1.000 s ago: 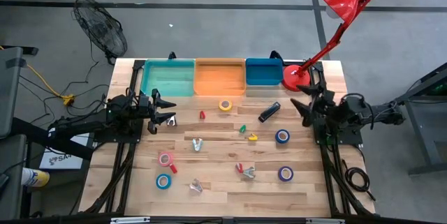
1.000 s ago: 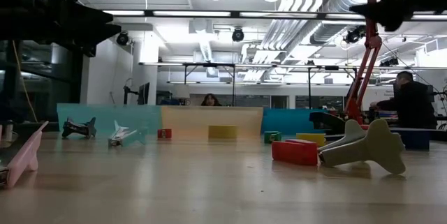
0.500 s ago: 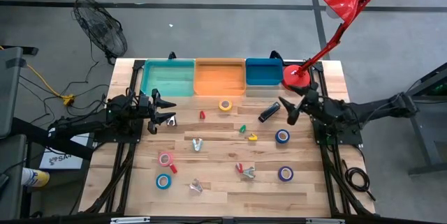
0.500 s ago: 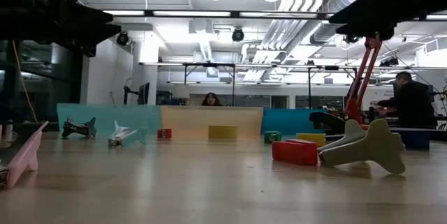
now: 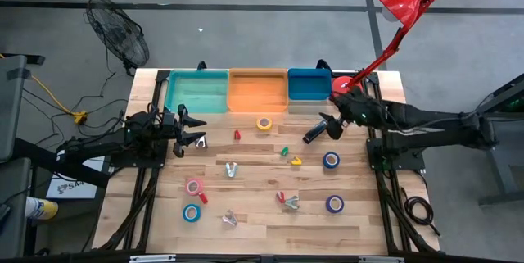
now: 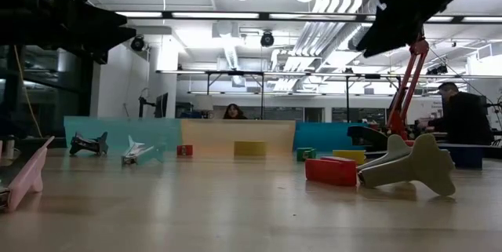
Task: Pick and place Stapler, Stapler remover, tape
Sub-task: Put the black stapler into the orange bin
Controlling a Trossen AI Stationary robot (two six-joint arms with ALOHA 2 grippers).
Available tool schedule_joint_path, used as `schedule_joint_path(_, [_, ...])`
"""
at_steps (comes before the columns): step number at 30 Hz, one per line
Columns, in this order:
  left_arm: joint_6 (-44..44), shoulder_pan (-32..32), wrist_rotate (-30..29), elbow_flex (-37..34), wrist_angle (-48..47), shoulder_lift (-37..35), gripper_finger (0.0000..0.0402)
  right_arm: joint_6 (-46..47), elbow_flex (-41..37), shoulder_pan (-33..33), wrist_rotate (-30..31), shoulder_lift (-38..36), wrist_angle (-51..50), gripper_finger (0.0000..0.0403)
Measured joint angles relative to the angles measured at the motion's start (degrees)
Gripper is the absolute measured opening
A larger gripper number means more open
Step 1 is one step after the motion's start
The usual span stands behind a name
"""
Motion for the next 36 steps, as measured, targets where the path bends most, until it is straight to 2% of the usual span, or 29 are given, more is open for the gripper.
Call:
schedule_joint_path(3, [-0.02, -0.01, 0.0, 0.02, 0.0, 0.01, 0.0177, -2.02, 1.53, -4.53, -5.9, 3.31, -2.44, 0.0307])
schedule_joint_path(6, [-0.01, 0.0, 0.0, 0.0, 0.0, 0.0, 0.0177, -8.07, 1.74, -8.53, -12.08, 6.84, -3.07, 0.0307])
schedule_joint_path(11, [-0.01, -0.01, 0.0, 0.01, 0.0, -0.01, 0.0177, -18.85, 1.74, -13.23, -17.56, 13.53, -2.95, 0.0307])
schedule_joint_path(16, [-0.01, 0.01, 0.0, 0.0, 0.0, -0.01, 0.0177, -26.5, 1.74, -15.02, -20.69, 20.32, -3.06, 0.0307])
schedule_joint_path(22, [-0.02, -0.01, 0.0, 0.02, 0.0, 0.0, 0.0177, -30.43, 1.74, -15.12, -23.24, 26.37, -3.11, 0.0307])
schedule_joint_path(30, [-0.01, -0.01, 0.0, 0.01, 0.0, 0.02, 0.0177, -32.73, 1.74, -15.12, -24.47, 27.7, -4.96, 0.0307])
schedule_joint_path(36, [-0.02, -0.01, 0.0, 0.0, 0.0, 0.02, 0.0177, -39.65, 1.74, -15.07, -24.5, 27.7, -5.22, 0.0307])
